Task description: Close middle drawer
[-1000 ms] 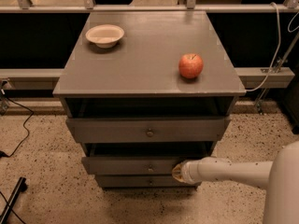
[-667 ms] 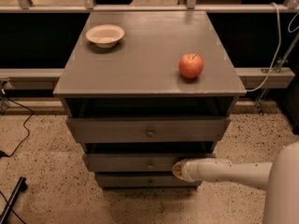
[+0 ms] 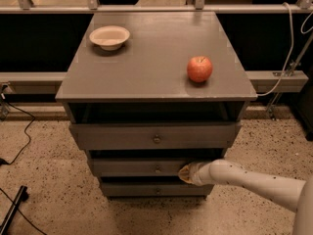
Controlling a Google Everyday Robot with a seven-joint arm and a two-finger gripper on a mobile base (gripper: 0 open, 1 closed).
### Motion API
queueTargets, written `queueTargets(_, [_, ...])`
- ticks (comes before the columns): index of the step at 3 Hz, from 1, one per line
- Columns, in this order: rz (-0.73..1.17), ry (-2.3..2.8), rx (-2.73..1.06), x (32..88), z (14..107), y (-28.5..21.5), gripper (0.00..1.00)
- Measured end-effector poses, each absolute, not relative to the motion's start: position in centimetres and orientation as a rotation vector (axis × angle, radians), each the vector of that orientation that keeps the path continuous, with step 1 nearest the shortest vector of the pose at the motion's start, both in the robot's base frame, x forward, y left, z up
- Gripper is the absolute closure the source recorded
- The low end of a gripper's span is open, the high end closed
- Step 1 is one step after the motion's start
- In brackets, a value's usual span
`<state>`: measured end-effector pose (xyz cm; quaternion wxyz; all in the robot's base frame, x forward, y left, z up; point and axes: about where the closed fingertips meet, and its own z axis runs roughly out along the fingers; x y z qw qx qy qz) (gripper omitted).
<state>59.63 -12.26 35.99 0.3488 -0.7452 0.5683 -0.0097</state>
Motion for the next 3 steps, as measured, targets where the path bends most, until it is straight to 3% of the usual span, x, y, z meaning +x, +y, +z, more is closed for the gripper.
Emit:
queueTargets(1, [0.005,1.468,-1.941,59.5,35.9,-12.1,1.00])
queueTargets(3, [0.029,1.575,-1.955,51.8,36.1,-13.5,1.00])
